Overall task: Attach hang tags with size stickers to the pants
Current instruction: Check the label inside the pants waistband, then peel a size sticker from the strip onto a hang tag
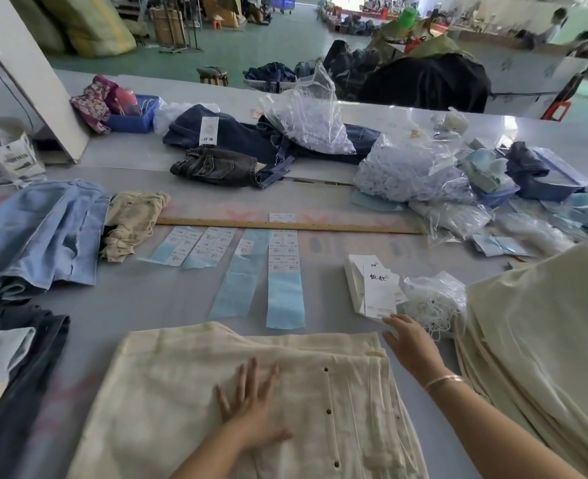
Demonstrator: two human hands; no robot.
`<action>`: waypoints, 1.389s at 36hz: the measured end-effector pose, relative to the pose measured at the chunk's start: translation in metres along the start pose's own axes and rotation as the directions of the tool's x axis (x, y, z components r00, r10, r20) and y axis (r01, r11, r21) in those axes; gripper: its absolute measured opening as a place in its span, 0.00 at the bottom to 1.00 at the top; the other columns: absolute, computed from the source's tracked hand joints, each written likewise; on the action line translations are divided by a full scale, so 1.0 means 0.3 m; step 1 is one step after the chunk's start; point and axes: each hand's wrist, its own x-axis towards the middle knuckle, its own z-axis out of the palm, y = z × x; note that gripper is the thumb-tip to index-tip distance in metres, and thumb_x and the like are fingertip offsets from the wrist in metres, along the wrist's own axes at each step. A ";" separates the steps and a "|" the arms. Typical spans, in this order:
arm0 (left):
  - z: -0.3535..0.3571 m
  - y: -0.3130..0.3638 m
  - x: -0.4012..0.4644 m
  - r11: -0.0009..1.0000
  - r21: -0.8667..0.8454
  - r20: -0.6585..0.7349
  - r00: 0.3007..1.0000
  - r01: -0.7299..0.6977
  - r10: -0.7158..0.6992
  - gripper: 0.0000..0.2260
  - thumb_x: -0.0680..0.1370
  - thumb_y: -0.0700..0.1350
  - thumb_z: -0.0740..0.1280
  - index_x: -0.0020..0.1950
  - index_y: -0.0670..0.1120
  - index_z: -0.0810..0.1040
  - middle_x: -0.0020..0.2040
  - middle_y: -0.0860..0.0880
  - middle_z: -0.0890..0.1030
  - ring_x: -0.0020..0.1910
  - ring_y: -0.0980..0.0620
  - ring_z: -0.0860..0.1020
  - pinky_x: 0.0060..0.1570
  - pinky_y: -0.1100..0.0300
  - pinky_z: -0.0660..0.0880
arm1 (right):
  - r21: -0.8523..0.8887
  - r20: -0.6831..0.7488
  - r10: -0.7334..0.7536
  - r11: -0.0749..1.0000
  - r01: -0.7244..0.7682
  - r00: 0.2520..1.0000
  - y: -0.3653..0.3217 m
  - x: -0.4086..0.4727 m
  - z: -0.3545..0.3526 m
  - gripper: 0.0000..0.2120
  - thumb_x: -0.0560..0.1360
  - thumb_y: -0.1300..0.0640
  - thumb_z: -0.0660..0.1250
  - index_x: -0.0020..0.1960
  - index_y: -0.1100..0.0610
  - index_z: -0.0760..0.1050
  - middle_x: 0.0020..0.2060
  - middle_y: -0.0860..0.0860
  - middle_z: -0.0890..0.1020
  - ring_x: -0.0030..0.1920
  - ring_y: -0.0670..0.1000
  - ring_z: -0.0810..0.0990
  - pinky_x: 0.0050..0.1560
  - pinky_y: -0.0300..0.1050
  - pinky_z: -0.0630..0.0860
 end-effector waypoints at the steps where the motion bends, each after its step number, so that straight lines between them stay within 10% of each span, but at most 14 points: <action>1: 0.007 -0.002 0.008 1.000 0.014 0.003 1.000 0.014 -0.014 0.52 0.64 0.71 0.65 0.72 0.63 0.28 0.67 0.51 0.18 0.70 0.48 0.23 0.62 0.30 0.30 | -0.038 0.017 -0.034 0.999 0.035 0.999 -0.014 0.035 -0.002 0.18 0.77 0.58 0.64 0.66 0.58 0.73 0.66 0.55 0.74 0.64 0.56 0.75 0.62 0.49 0.70; 19: 0.024 -0.018 0.021 1.000 0.022 0.047 0.999 0.020 -0.021 0.53 0.61 0.74 0.61 0.62 0.66 0.18 0.59 0.54 0.12 0.61 0.52 0.16 0.58 0.36 0.23 | -0.455 0.189 -0.290 0.821 0.345 0.938 0.069 0.244 0.000 0.16 0.78 0.45 0.59 0.65 0.44 0.72 0.63 0.43 0.75 0.60 0.49 0.76 0.58 0.42 0.70; 30: 0.028 -0.021 0.020 0.999 0.024 0.023 0.999 0.033 -0.033 0.53 0.62 0.73 0.62 0.60 0.63 0.17 0.62 0.53 0.14 0.63 0.51 0.18 0.61 0.35 0.25 | -0.604 0.054 -0.174 0.779 0.171 0.983 0.002 0.244 0.005 0.12 0.80 0.52 0.56 0.49 0.54 0.77 0.46 0.51 0.84 0.48 0.54 0.83 0.42 0.43 0.75; 34: 0.035 -0.021 0.025 0.999 0.039 0.000 1.000 0.016 -0.016 0.53 0.61 0.74 0.61 0.58 0.66 0.16 0.61 0.54 0.13 0.56 0.57 0.12 0.53 0.39 0.19 | -0.453 -0.003 -0.125 0.885 0.110 0.992 0.018 0.239 0.025 0.11 0.78 0.50 0.60 0.41 0.53 0.75 0.43 0.50 0.83 0.45 0.55 0.82 0.37 0.42 0.69; 40: 0.051 -0.023 0.035 1.000 0.001 -0.054 0.998 0.017 -0.017 0.52 0.60 0.74 0.61 0.60 0.69 0.17 0.64 0.54 0.15 0.59 0.56 0.13 0.51 0.40 0.17 | 0.219 -0.087 0.159 0.966 -0.137 0.983 0.022 0.278 -0.041 0.10 0.75 0.55 0.68 0.38 0.61 0.78 0.38 0.62 0.82 0.40 0.58 0.78 0.39 0.44 0.65; 44: -0.026 0.013 0.021 0.966 -0.258 -0.078 0.996 0.028 -0.050 0.35 0.73 0.62 0.64 0.75 0.65 0.49 0.77 0.53 0.34 0.76 0.52 0.34 0.69 0.36 0.37 | 0.448 -0.398 0.269 0.891 -0.070 0.877 -0.052 0.253 -0.122 0.09 0.74 0.58 0.70 0.42 0.65 0.79 0.38 0.62 0.83 0.37 0.55 0.78 0.39 0.41 0.65; 46: -0.105 0.051 -0.005 0.743 -0.664 -0.250 0.962 -0.087 -0.111 0.14 0.80 0.54 0.62 0.65 0.59 0.72 0.75 0.55 0.61 0.76 0.56 0.52 0.74 0.45 0.46 | 0.428 -0.510 0.118 0.894 0.132 0.852 -0.139 0.178 -0.119 0.04 0.72 0.60 0.72 0.42 0.61 0.80 0.40 0.56 0.84 0.37 0.51 0.80 0.38 0.31 0.69; 50: -0.292 0.142 -0.049 -0.310 -0.942 -0.102 0.990 -0.129 -0.102 0.16 0.81 0.52 0.57 0.56 0.45 0.80 0.56 0.47 0.82 0.57 0.52 0.79 0.63 0.58 0.70 | 0.232 -0.463 -0.357 0.835 0.500 0.811 -0.329 -0.007 0.004 0.09 0.66 0.63 0.77 0.44 0.56 0.81 0.44 0.46 0.84 0.42 0.47 0.82 0.45 0.35 0.75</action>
